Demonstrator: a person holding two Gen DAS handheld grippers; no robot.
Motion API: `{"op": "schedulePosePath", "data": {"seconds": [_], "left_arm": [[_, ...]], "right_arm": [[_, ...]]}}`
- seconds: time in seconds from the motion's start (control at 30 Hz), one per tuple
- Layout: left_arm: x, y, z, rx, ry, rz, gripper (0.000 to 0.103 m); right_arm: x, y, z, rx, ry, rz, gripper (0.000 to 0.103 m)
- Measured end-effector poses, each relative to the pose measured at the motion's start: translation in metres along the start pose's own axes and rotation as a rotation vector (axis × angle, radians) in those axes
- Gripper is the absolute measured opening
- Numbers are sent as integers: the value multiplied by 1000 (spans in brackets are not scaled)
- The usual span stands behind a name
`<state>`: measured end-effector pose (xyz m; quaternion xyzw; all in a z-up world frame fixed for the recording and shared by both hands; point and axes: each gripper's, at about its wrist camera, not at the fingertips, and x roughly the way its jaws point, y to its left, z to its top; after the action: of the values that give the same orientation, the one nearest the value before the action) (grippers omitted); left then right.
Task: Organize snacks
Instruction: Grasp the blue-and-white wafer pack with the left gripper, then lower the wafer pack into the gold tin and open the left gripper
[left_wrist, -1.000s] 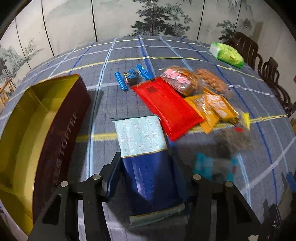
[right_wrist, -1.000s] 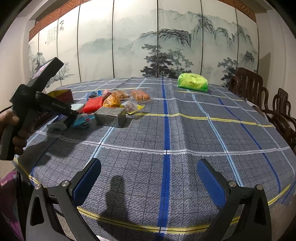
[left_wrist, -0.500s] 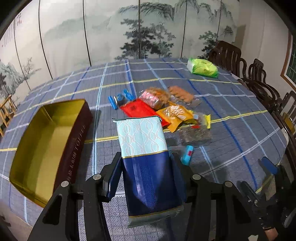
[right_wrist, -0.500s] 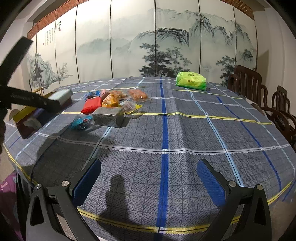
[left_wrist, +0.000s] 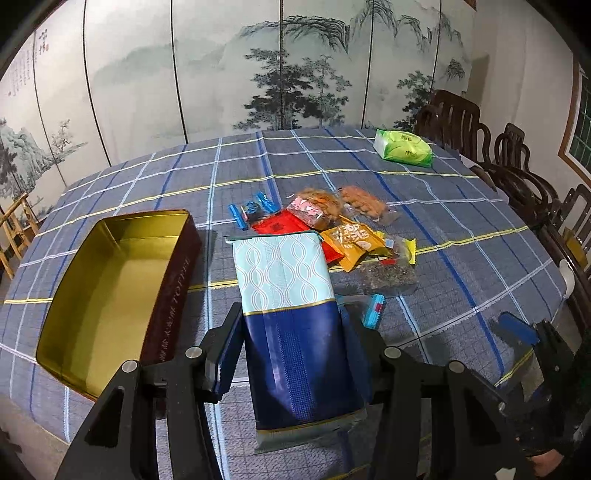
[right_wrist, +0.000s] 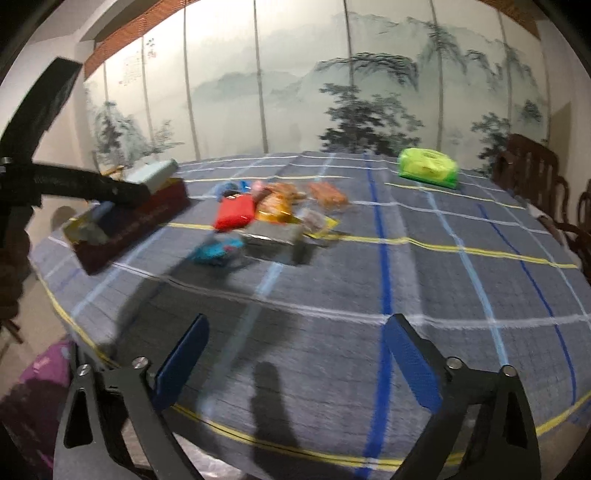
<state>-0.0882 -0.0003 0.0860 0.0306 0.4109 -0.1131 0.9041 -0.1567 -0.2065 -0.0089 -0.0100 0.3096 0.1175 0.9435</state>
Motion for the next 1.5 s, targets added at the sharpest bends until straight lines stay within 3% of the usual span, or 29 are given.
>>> {"op": "schedulePosePath", "data": {"seconds": [0.13,0.5,0.8,1.03,1.5], "left_arm": [[-4,7,0,-8,-3,4,48],[-14,50,11,-34,-24,59,48],[-2,101,21,5,-17,172,48],[18,139,27,13,22,229,48],[85,194,42,45,172,251,48]], "right_arm": [[3,8,12,-16,8,39,84],[5,21,11,-21,50,70,84],[12,35,19,-44,74,81,85],[21,45,22,-60,102,85,85],[41,56,38,-95,136,87,85]]}}
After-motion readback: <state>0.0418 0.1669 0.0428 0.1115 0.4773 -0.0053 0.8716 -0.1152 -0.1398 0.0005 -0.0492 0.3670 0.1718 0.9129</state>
